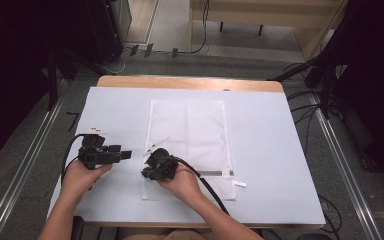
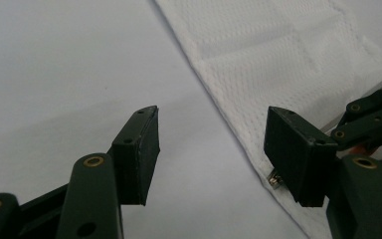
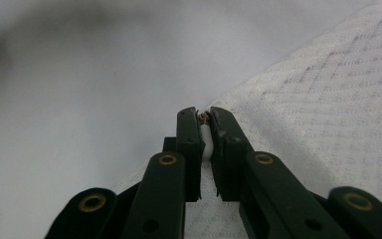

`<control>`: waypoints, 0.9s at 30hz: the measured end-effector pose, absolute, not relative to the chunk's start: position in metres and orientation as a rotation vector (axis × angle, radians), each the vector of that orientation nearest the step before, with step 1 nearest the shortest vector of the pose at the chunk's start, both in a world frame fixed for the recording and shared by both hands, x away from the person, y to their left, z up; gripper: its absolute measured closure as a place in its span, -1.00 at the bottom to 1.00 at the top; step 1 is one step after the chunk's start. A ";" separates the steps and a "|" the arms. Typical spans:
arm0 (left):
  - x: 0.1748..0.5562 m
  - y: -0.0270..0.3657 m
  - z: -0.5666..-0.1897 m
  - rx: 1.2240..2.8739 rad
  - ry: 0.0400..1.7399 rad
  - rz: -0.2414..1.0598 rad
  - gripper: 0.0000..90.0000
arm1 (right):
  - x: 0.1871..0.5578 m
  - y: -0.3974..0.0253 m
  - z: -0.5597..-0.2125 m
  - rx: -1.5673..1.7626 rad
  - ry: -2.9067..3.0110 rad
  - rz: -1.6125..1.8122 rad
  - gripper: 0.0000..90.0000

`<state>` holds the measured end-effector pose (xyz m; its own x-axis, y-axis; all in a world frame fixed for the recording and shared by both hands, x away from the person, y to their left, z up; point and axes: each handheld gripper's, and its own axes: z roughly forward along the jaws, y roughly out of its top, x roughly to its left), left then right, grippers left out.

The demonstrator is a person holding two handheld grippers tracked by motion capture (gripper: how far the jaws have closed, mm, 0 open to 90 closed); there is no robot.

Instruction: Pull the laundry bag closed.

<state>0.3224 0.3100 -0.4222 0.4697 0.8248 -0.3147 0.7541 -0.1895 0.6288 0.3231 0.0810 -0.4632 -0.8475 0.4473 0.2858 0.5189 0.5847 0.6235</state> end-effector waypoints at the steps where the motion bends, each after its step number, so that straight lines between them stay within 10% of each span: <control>1: 0.322 0.312 -0.422 1.977 1.307 0.114 -0.12 | 0.324 0.080 -0.464 -0.831 -2.701 -1.116 0.92; 27: 0.309 0.291 -0.430 2.101 1.086 -0.045 0.04 | 0.335 0.069 -0.432 -0.799 -2.710 -1.255 0.94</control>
<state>0.3088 0.2912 -0.4300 0.6384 0.6852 -0.3507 0.7120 -0.3525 0.6073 0.3349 0.0685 -0.4315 -0.8652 0.4326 0.2536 0.4733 0.5371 0.6983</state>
